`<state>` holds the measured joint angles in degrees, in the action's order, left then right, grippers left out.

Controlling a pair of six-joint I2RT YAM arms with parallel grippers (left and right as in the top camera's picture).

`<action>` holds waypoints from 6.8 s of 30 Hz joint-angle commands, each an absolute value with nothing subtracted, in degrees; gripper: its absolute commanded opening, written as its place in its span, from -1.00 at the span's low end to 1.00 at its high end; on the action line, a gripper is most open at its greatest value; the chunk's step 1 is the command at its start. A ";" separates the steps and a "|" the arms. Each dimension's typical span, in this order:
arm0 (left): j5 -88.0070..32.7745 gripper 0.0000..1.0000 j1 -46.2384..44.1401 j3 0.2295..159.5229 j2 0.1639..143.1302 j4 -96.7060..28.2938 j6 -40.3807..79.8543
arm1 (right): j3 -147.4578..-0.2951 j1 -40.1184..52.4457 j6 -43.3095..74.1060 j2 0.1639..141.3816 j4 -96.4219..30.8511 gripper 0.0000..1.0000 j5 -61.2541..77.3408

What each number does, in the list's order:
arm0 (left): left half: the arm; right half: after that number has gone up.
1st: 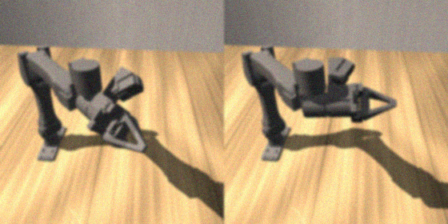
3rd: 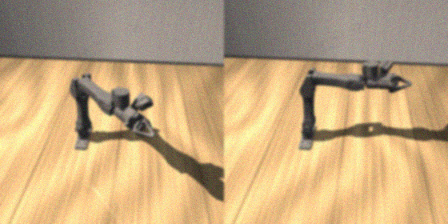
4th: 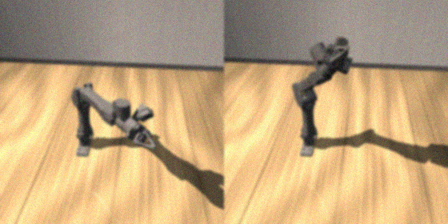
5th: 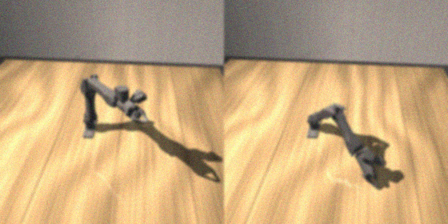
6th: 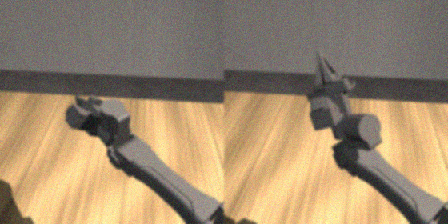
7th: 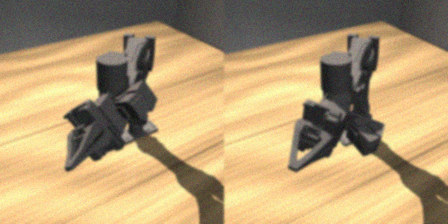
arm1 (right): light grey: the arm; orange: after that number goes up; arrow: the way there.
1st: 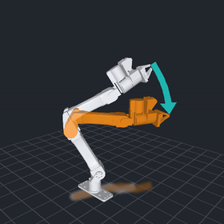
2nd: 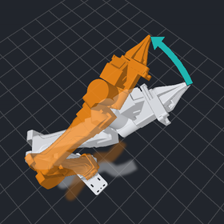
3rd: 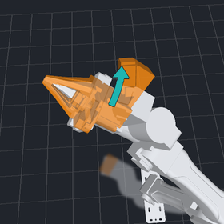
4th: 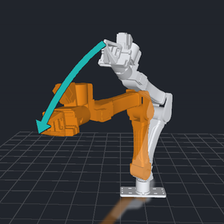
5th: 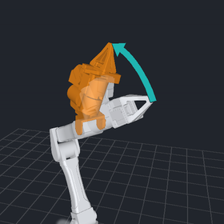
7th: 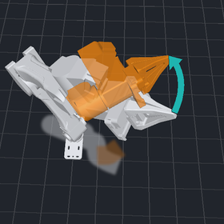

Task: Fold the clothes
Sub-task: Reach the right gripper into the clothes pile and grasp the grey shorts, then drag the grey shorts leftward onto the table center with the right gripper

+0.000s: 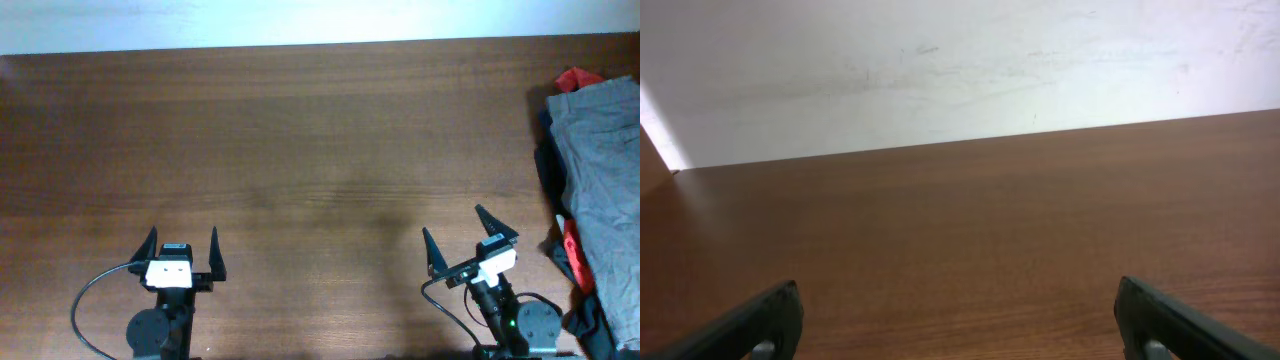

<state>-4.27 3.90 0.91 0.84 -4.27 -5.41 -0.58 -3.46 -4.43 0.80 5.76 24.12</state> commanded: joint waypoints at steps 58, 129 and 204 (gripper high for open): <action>-3.84 0.98 4.19 0.51 0.36 -4.38 -6.09 | -82.72 -17.74 -14.59 115.31 -14.09 0.97 -20.16; -3.84 0.98 4.19 0.51 0.36 -4.38 -6.09 | -83.59 -22.44 -7.01 123.61 -6.57 -0.25 -26.41; -3.84 0.99 4.19 0.51 0.36 -4.38 -6.09 | -83.59 45.89 21.89 114.52 -9.15 -0.46 14.24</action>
